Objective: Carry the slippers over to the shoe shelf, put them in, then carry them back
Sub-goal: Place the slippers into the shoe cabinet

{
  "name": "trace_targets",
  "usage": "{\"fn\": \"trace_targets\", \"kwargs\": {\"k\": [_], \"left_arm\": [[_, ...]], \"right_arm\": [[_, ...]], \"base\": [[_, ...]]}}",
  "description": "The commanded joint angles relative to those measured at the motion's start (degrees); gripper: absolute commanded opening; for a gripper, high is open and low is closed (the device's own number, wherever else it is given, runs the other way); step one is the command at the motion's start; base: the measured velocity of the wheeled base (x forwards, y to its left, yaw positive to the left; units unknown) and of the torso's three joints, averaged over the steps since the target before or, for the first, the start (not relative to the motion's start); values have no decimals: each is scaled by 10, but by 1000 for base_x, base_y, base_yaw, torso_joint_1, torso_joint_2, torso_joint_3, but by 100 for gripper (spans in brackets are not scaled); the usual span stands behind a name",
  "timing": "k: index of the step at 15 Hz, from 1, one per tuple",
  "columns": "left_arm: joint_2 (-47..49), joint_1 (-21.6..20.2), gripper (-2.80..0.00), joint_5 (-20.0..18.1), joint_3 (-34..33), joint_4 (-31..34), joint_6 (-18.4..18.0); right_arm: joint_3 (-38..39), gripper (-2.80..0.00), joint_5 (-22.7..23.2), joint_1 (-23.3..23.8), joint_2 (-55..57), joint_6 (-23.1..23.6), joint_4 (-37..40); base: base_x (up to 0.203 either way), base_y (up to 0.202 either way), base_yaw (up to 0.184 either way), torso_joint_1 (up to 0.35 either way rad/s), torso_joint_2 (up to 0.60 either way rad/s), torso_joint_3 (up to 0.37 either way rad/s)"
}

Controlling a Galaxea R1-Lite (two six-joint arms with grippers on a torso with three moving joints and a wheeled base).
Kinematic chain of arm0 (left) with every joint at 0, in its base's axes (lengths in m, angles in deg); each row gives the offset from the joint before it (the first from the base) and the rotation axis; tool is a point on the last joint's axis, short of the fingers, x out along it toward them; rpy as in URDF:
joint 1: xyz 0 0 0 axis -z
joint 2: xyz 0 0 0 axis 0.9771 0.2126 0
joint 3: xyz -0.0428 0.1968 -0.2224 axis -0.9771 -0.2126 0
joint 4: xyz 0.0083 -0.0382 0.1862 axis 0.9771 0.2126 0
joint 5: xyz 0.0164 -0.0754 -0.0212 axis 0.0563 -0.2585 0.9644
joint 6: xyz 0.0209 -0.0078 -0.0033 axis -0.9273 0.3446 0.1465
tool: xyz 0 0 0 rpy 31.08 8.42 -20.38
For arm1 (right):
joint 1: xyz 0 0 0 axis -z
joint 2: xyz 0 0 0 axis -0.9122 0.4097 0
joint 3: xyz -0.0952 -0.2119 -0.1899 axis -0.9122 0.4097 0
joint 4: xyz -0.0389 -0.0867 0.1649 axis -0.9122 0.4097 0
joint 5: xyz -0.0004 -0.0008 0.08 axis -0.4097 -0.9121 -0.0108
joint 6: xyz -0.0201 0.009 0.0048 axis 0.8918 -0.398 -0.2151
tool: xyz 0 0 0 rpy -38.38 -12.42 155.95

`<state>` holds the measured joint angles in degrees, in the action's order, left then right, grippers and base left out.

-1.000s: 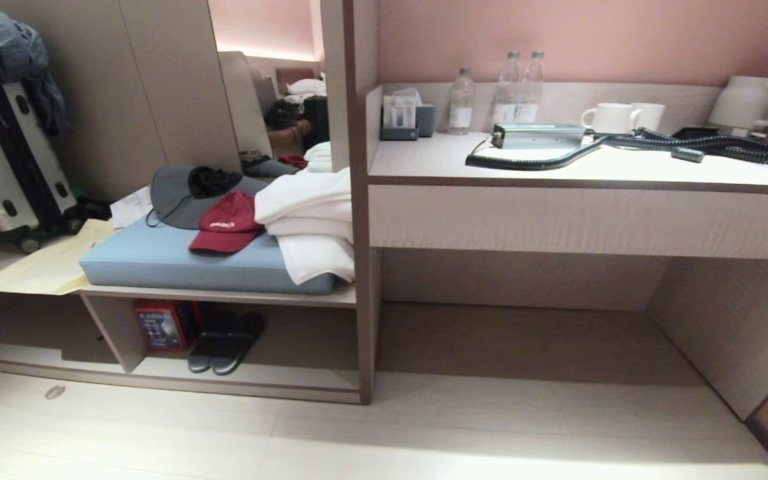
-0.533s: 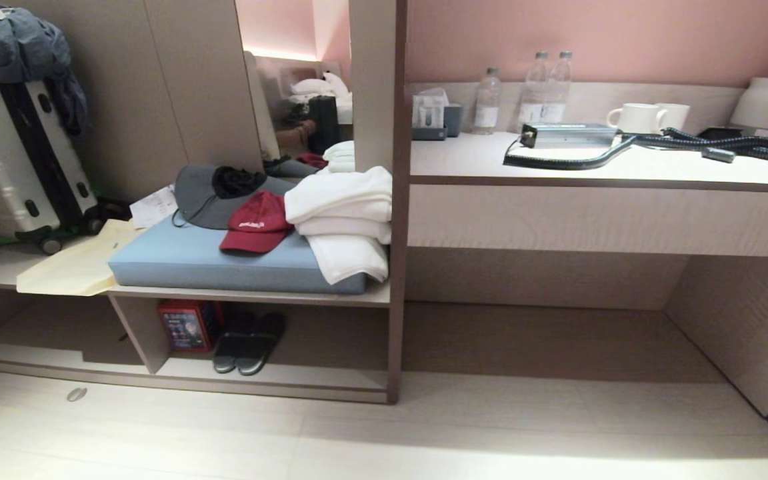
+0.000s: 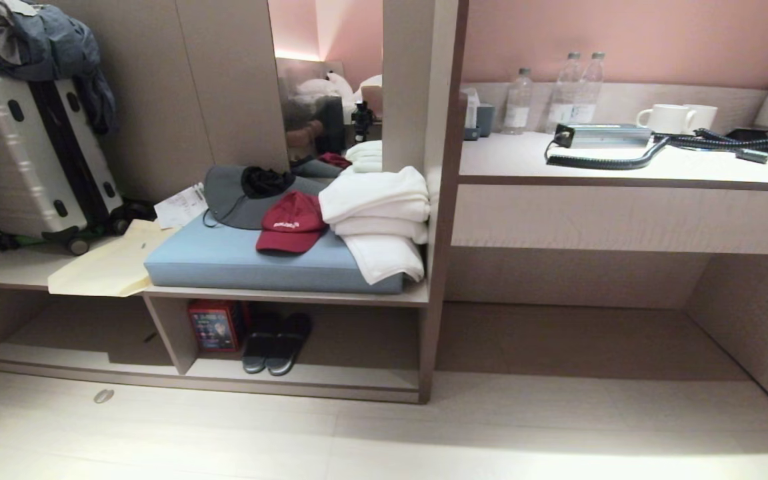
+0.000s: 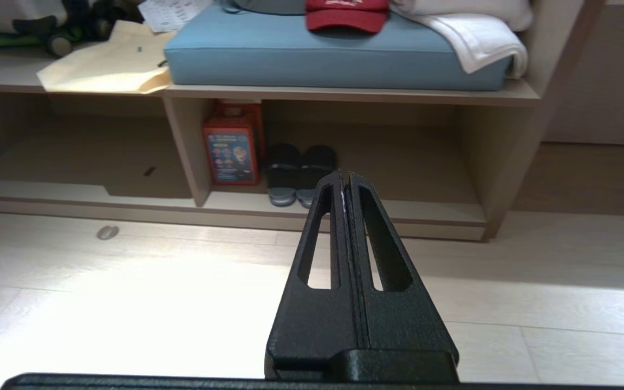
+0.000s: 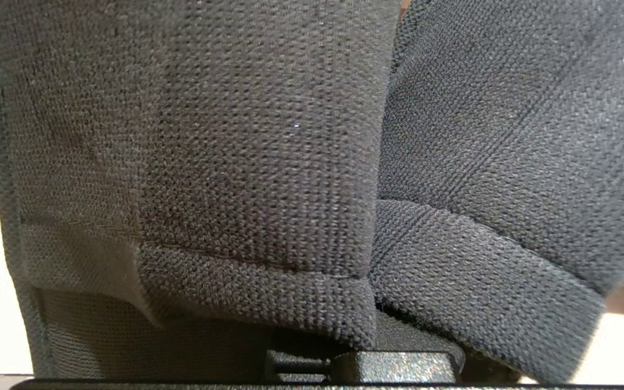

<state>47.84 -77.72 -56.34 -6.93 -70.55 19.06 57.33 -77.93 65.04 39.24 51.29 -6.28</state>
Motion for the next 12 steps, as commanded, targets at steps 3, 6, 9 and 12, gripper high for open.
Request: {"fn": "trace_targets", "kwargs": {"k": [3, 6, 9, 12], "left_arm": [[0, 0, -280, 0, 0, 0, 0], [0, 0, -280, 0, 0, 0, 0], [0, 0, -280, 0, 0, 0, 0], [0, 0, -280, 0, 0, 0, 0]], "right_arm": [[0, -280, 0, 0, 0, 0, 0], [0, -280, 0, 0, 1, 0, 0], [0, -280, 0, 0, 1, 0, 0], [0, -280, 0, 0, 0, 0, 0]], "base": [[0, 197, 0, 3, 1, 2], [0, 194, -2, 2, 4, 4], [0, 195, -2, 1, 2, 1], [0, 197, 0, 2, 4, 2]]}}
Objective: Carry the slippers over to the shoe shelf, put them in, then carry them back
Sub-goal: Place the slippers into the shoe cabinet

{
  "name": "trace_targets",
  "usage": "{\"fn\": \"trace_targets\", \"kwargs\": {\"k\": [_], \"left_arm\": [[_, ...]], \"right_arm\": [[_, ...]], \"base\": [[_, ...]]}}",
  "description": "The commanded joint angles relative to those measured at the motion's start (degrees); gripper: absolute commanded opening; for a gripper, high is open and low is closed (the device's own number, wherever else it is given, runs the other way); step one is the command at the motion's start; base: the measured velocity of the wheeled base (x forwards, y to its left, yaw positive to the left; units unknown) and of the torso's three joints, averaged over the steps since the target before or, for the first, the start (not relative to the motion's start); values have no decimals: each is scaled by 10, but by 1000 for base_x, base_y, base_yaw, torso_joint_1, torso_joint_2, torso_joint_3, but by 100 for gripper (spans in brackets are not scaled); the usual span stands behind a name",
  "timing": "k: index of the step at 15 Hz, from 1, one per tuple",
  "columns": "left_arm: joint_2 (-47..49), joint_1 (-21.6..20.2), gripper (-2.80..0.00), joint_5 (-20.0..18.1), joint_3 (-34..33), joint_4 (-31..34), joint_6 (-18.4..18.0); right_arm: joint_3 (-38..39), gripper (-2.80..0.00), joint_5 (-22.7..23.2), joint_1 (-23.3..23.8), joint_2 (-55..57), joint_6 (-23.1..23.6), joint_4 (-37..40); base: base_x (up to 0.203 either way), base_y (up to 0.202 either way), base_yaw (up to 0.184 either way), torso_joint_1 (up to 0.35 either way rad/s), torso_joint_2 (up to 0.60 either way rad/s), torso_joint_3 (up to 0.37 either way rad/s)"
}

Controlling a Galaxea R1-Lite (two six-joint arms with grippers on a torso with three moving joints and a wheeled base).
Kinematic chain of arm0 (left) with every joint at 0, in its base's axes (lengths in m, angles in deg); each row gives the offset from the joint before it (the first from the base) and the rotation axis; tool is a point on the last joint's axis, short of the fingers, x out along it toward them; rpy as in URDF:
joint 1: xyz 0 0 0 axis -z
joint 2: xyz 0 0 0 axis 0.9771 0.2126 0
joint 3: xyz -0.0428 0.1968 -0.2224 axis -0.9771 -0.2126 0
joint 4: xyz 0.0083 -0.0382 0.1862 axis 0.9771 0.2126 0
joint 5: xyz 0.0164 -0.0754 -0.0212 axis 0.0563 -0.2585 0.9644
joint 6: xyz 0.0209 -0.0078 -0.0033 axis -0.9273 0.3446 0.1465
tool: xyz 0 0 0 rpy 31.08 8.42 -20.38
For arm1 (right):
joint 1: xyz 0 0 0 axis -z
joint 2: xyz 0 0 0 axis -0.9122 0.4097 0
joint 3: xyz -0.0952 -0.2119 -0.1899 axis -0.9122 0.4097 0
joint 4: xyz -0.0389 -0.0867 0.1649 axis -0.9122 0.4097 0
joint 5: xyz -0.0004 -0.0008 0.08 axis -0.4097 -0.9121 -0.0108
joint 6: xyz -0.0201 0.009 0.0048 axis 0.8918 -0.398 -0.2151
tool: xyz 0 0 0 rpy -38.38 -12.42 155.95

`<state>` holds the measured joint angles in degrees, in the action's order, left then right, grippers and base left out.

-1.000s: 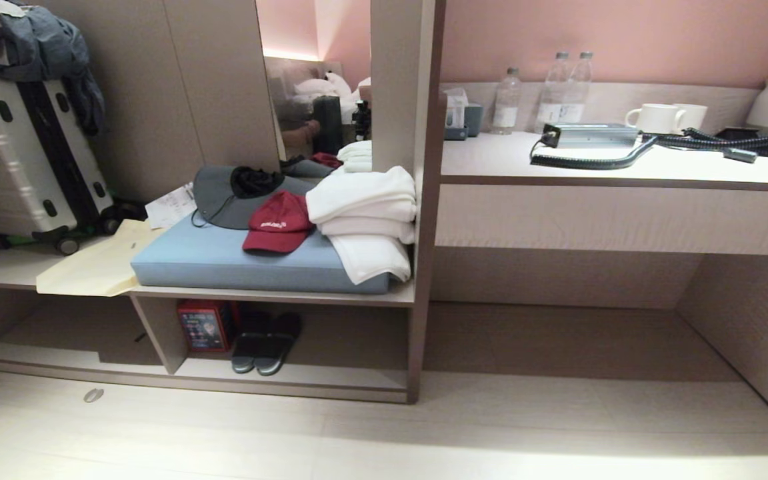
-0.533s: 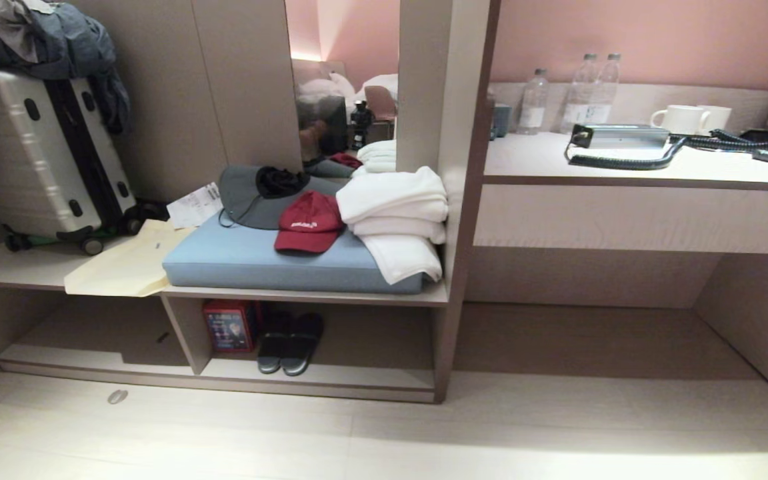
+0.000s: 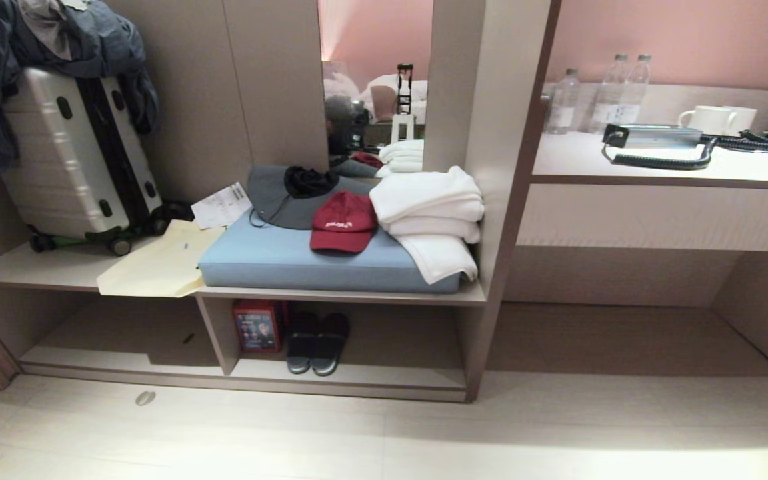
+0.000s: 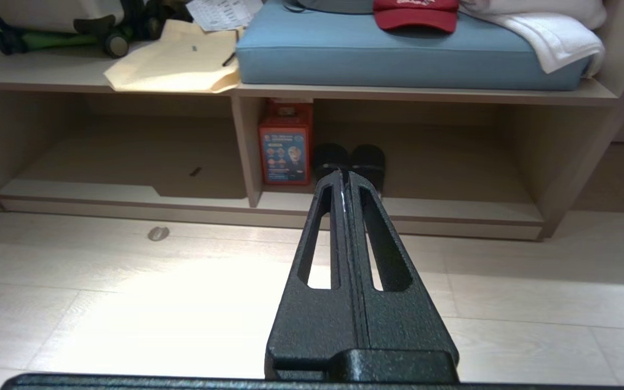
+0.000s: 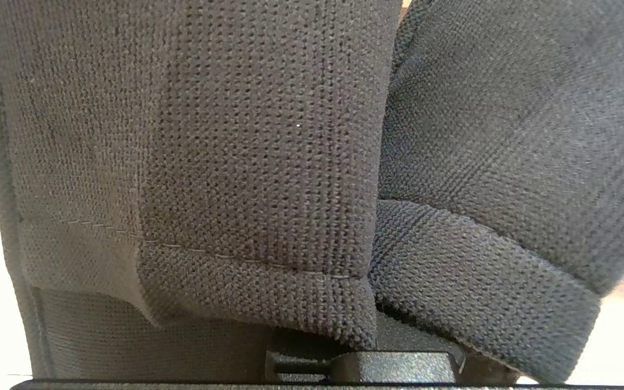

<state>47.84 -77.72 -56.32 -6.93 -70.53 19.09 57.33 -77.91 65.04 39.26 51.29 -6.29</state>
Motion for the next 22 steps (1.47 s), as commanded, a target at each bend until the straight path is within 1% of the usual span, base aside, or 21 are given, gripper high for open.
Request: {"fn": "trace_targets", "kwargs": {"k": [1, 15, 22], "left_arm": [[0, 0, -280, 0, 0, 0, 0], [0, 0, -280, 0, 0, 0, 0], [0, -1, -280, 0, 0, 0, 0]], "right_arm": [[0, -280, 0, 0, 0, 0, 0], [0, -280, 0, 0, 0, 0, 0], [0, -280, 0, 0, 0, 0, 0]], "base": [[0, 198, -3, 5, 2, 2], [0, 193, -2, 3, 2, 3], [0, 15, 0, 1, 0, -4]]}}
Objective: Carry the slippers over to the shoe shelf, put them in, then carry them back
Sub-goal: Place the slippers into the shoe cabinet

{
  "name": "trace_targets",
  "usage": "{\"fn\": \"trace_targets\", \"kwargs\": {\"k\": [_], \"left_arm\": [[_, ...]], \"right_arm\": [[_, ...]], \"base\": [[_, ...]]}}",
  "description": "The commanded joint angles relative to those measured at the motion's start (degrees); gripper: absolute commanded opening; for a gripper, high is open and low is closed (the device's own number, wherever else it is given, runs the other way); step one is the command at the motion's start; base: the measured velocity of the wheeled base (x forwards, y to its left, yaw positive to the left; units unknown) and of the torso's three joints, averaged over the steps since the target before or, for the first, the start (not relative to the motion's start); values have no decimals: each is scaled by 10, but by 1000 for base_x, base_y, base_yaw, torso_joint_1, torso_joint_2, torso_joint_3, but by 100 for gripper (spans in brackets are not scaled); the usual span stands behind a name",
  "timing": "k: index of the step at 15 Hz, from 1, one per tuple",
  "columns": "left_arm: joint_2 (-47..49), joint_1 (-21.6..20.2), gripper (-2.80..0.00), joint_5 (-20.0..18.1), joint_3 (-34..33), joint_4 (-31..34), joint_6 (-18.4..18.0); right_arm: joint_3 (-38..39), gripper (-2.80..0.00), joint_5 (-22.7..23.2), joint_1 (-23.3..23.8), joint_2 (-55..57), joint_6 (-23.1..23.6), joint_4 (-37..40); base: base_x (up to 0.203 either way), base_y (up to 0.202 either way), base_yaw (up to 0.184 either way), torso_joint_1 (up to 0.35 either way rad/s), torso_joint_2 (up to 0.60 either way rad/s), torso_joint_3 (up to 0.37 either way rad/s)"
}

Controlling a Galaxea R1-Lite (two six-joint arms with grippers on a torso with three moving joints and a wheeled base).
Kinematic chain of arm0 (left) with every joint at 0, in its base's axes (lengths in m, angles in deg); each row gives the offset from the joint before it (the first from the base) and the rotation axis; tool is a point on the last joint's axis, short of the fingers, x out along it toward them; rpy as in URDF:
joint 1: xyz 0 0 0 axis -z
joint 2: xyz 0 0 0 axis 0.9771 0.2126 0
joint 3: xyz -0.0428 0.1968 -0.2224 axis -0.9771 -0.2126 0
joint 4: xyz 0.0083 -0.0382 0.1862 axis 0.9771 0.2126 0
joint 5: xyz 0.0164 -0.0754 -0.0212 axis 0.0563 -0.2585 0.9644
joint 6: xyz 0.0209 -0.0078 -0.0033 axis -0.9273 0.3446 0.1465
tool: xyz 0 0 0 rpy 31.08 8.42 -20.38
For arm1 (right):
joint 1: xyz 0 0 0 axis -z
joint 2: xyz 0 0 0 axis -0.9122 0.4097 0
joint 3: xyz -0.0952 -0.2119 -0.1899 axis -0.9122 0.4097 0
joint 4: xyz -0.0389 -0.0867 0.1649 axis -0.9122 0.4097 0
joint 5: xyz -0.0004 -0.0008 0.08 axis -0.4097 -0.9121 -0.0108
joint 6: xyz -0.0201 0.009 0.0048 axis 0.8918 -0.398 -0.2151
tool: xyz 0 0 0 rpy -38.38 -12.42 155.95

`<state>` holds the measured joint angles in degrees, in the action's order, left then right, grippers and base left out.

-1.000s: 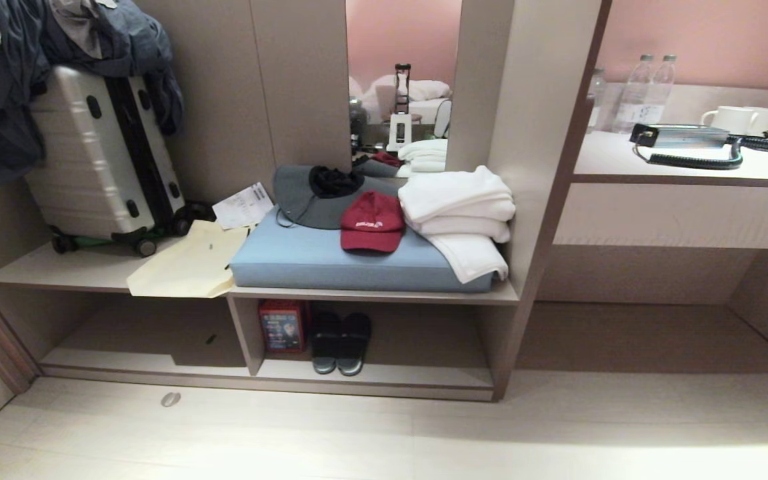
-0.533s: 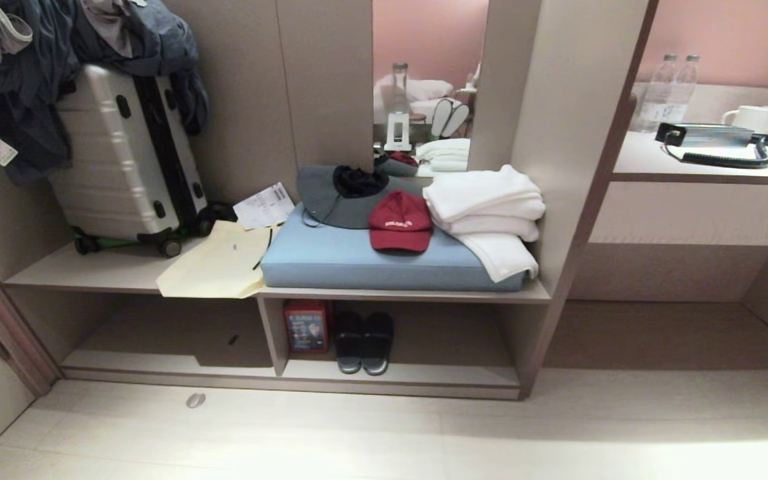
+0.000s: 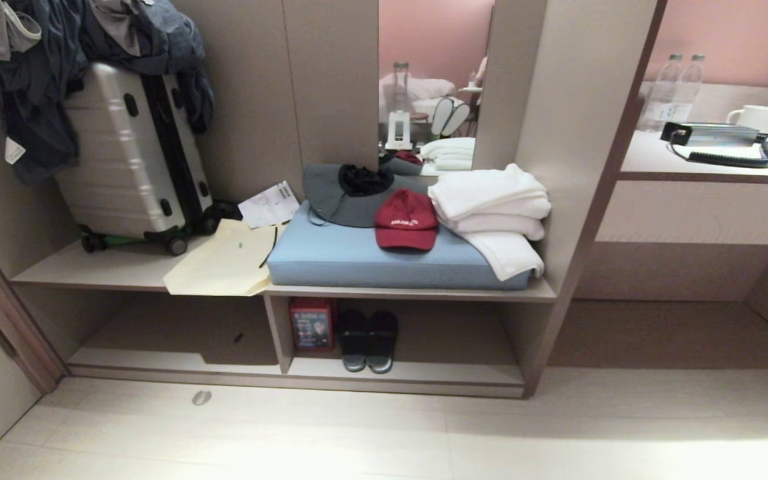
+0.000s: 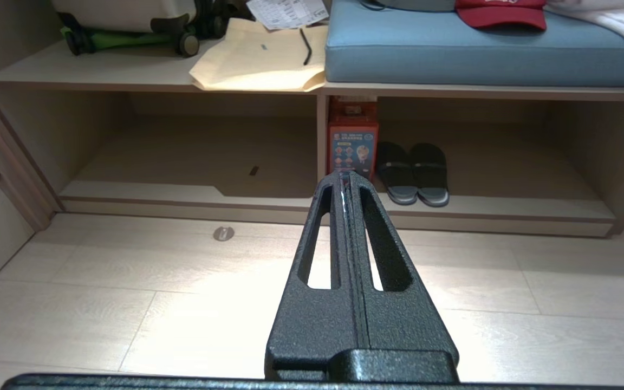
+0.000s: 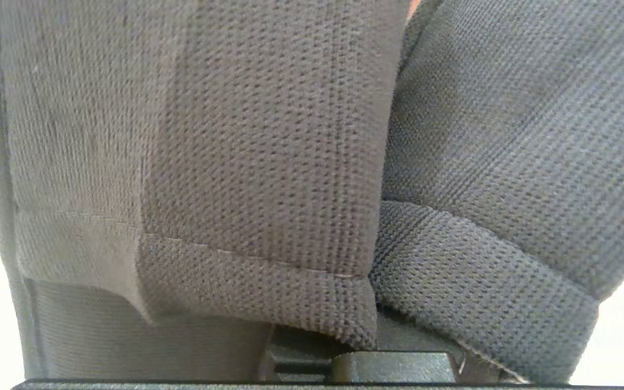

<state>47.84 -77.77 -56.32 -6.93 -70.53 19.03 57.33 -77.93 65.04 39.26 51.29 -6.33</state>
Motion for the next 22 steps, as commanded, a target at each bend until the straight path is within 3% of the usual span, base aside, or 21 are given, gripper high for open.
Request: {"fn": "trace_targets", "kwargs": {"k": [1, 22], "left_arm": [[0, 0, -280, 0, 0, 0, 2], [0, 0, -280, 0, 0, 0, 2]], "right_arm": [[0, -280, 0, 0, 1, 0, 0], [0, -280, 0, 0, 0, 0, 0]], "base": [[0, 0, 0, 5, 2, -97], [0, 0, 0, 4, 3, -196]]}}
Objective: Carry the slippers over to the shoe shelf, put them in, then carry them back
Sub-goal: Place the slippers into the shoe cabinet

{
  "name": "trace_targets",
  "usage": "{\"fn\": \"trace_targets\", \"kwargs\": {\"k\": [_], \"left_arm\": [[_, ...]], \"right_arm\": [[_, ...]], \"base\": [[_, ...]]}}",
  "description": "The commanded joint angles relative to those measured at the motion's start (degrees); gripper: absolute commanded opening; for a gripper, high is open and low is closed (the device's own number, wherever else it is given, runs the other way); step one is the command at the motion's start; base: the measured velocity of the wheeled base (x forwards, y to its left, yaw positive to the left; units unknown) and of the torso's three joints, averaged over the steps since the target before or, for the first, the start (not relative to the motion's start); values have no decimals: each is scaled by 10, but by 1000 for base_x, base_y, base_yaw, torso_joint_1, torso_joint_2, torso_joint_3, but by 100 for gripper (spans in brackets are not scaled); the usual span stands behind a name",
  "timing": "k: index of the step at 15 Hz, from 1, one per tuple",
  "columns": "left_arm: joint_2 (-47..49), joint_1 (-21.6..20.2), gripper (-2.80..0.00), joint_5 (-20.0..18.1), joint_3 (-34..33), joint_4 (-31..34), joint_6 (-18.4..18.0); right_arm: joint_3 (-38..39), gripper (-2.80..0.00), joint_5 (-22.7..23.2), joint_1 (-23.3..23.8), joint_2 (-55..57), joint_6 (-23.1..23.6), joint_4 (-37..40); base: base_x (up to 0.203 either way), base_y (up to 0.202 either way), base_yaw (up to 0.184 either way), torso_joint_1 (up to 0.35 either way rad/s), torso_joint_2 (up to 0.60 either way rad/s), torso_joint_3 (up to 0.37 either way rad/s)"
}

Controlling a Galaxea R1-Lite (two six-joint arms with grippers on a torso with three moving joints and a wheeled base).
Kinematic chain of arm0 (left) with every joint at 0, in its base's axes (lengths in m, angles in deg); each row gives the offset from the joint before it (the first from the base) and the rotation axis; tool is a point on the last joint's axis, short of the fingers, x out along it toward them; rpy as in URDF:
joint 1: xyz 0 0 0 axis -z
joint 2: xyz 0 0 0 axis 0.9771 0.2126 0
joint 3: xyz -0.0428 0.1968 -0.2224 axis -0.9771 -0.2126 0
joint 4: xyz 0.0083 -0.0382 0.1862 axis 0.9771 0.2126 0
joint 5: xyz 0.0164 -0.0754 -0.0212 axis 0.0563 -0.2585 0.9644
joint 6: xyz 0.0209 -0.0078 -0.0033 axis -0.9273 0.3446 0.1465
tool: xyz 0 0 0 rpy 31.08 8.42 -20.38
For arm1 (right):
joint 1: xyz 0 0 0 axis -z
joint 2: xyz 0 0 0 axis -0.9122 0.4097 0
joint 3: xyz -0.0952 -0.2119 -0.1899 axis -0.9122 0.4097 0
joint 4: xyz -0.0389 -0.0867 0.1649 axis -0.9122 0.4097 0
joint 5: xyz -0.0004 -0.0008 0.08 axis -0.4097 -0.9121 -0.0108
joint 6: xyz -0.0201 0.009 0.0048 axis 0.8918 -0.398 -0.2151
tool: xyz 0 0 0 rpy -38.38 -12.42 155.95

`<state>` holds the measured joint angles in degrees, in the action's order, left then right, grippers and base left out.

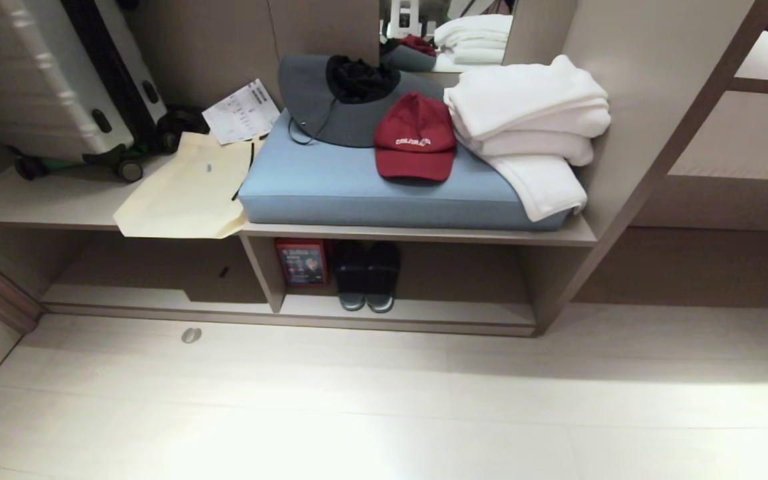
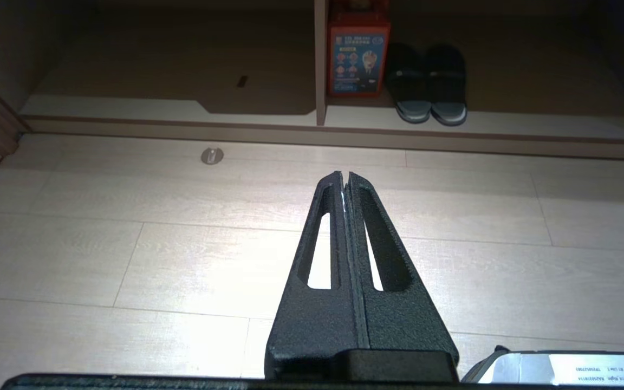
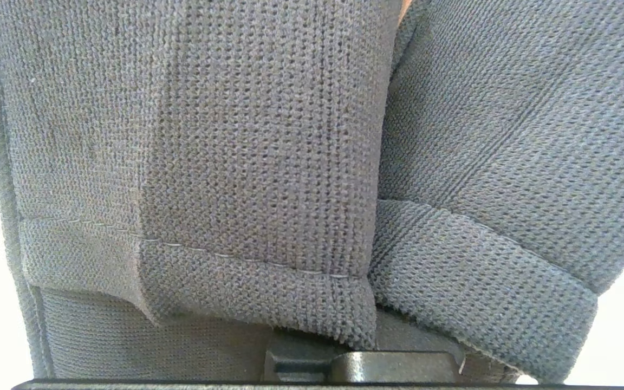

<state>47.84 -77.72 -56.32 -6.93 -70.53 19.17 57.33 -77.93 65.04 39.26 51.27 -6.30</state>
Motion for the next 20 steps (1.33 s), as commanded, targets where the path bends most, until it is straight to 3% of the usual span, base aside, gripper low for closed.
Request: {"fn": "trace_targets", "kwargs": {"k": [1, 20], "left_arm": [[0, 0, -280, 0, 0, 0, -1], [0, 0, -280, 0, 0, 0, -1]], "right_arm": [[0, -280, 0, 0, 0, 0, 0], [0, -280, 0, 0, 0, 0, 0]], "base": [[0, 0, 0, 18, 6, -194], [0, 0, 0, 3, 3, -199]]}}
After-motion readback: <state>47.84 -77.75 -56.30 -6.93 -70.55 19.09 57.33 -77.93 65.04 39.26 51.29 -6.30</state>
